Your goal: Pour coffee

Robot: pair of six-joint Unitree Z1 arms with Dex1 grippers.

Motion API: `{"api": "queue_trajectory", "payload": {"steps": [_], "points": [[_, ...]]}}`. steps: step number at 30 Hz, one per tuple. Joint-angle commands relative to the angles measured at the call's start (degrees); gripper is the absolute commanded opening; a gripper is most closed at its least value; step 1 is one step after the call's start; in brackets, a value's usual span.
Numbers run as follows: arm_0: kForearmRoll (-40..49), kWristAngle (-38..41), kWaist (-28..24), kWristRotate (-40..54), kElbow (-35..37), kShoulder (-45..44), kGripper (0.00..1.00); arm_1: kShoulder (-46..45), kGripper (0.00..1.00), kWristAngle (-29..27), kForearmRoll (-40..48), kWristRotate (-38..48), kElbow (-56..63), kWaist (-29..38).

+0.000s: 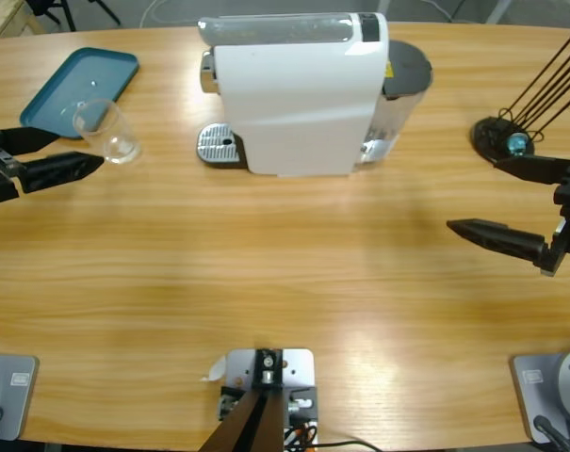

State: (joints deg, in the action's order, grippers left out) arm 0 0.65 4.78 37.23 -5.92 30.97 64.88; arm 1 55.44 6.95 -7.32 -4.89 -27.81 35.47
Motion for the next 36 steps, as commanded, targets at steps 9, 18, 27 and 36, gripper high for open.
{"api": "queue_trajectory", "payload": {"steps": [9,18,27,36], "points": [[-3.9,27.9,-13.6,-41.5,17.1,14.9,0.956,-0.8,1.000,0.9,-0.5,-0.7,1.7,0.5],[-7.9,34.4,-11.5,-50.1,24.1,25.1,0.927,-1.4,1.000,0.7,-0.5,-0.7,1.8,0.5],[-11.1,40.5,-8.7,-52.0,25.4,30.1,0.927,-2.3,1.000,0.7,-0.6,-0.7,1.8,0.5],[-11.9,39.8,-9.3,-51.4,25.6,33.5,0.927,-2.4,1.000,0.7,-0.6,-0.7,1.8,0.5]]}}
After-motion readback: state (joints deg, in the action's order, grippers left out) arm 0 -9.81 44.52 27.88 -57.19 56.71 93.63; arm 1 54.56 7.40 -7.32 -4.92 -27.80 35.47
